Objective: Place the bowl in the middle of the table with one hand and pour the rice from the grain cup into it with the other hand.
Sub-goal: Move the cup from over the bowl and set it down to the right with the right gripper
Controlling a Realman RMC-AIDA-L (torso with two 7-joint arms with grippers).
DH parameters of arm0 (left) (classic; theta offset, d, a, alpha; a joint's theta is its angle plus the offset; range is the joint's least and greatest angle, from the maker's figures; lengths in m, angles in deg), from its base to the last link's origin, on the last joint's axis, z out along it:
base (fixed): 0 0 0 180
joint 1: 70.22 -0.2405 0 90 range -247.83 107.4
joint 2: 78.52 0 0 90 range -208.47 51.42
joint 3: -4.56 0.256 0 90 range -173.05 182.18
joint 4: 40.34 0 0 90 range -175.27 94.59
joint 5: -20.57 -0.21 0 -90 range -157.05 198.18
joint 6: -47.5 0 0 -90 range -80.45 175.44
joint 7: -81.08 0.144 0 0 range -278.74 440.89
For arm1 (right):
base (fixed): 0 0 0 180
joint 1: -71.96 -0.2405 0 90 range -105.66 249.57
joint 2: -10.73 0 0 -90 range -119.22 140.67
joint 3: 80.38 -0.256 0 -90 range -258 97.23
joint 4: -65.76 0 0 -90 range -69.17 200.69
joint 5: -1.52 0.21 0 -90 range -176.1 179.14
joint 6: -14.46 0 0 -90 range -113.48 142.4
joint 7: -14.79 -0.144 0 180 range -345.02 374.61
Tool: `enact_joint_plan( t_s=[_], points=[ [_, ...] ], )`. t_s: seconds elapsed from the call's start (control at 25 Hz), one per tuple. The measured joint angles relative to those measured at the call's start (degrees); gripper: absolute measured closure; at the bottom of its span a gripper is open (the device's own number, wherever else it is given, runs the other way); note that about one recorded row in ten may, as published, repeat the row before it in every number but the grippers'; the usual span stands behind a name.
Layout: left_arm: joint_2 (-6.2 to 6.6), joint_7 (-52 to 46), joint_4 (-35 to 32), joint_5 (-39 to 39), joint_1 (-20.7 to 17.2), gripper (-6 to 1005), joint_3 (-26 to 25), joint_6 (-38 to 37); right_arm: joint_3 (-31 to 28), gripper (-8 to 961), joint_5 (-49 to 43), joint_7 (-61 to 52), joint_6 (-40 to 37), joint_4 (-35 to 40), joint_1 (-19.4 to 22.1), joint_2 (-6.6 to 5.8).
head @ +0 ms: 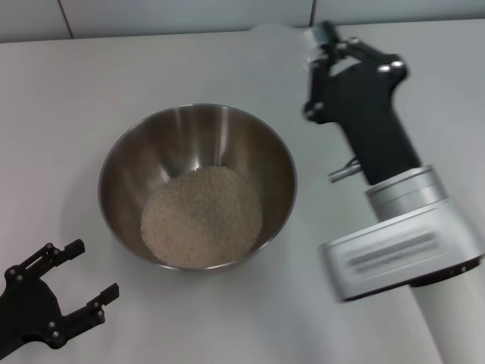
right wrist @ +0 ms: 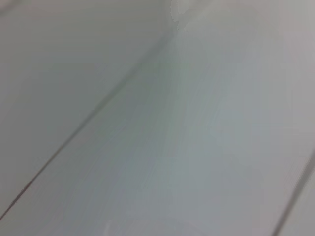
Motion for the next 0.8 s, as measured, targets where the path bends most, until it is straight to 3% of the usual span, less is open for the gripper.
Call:
enact_joint_plan(
  t_s=[0.04,0.08,0.12,0.2,0.24,0.4,0.8],
  points=[
    [0.0,0.0,0.0,0.0,0.0,185,0.0,0.0,0.0,944,0.0,0.0,0.0,0.0,0.0,0.0],
    [0.01,0.0,0.0,0.0,0.0,185,0.0,0.0,-1.9,944,0.1,-10.6,0.0,2.6,0.7,-0.03],
    [0.01,0.0,0.0,0.0,0.0,185,0.0,0.0,-1.9,944,0.1,-10.6,0.0,2.6,0.7,-0.03],
    [0.02,0.0,0.1,0.0,0.0,185,0.0,0.0,-4.1,944,0.1,-25.7,0.8,9.1,0.8,0.07],
    [0.02,0.0,0.1,0.0,0.0,185,0.0,0.0,-4.1,944,0.1,-25.7,0.8,9.1,0.8,0.07],
    [-0.02,0.0,0.2,0.0,-0.1,184,0.0,-0.2,-4.2,943,0.0,-45.1,4.3,19.2,-0.3,0.22],
    [-0.07,0.0,0.3,0.0,-0.2,184,-0.2,-0.4,-3.4,943,-0.5,-45.4,15.9,22.8,-2.1,0.39]
  ],
)
